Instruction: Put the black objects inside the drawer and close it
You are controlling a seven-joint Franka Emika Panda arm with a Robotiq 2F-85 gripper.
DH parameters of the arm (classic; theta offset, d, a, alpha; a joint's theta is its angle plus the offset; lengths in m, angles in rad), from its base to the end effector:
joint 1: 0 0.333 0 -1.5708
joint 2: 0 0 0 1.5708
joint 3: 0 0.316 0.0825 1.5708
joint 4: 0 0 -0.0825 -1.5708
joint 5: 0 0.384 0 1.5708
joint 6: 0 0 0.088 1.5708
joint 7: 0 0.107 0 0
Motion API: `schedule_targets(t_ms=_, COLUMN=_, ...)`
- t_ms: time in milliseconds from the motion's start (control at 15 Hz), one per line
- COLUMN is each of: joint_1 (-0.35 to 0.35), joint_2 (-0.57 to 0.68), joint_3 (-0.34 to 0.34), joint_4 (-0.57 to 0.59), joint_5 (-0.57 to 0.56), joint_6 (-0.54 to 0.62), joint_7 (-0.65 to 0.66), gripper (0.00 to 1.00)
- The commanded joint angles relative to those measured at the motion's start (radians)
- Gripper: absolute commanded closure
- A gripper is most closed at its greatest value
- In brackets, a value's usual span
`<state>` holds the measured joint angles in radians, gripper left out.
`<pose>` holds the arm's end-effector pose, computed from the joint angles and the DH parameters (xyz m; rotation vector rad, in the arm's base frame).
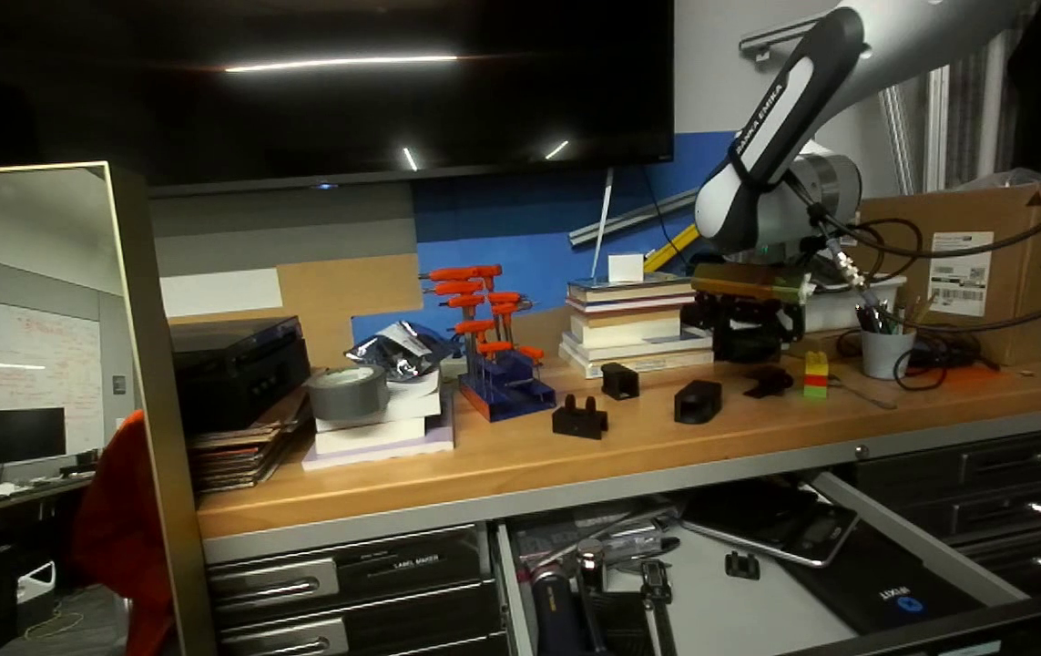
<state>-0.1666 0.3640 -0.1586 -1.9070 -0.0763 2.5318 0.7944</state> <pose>0.6174 -0.2001 0.3365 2.6595 -1.5317 0.4345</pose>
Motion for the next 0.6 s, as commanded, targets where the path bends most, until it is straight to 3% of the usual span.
schedule_targets(t_ms=0, joint_1=0.02, joint_2=0.117, joint_3=-0.041, joint_4=0.155, joint_5=0.072, joint_6=-0.053, joint_7=0.03, gripper=0.0)
schedule_targets(t_ms=533, joint_1=0.014, joint_2=0.224, joint_3=-0.067, joint_4=0.3, joint_5=0.141, joint_6=-0.136, joint_7=0.064, gripper=0.0)
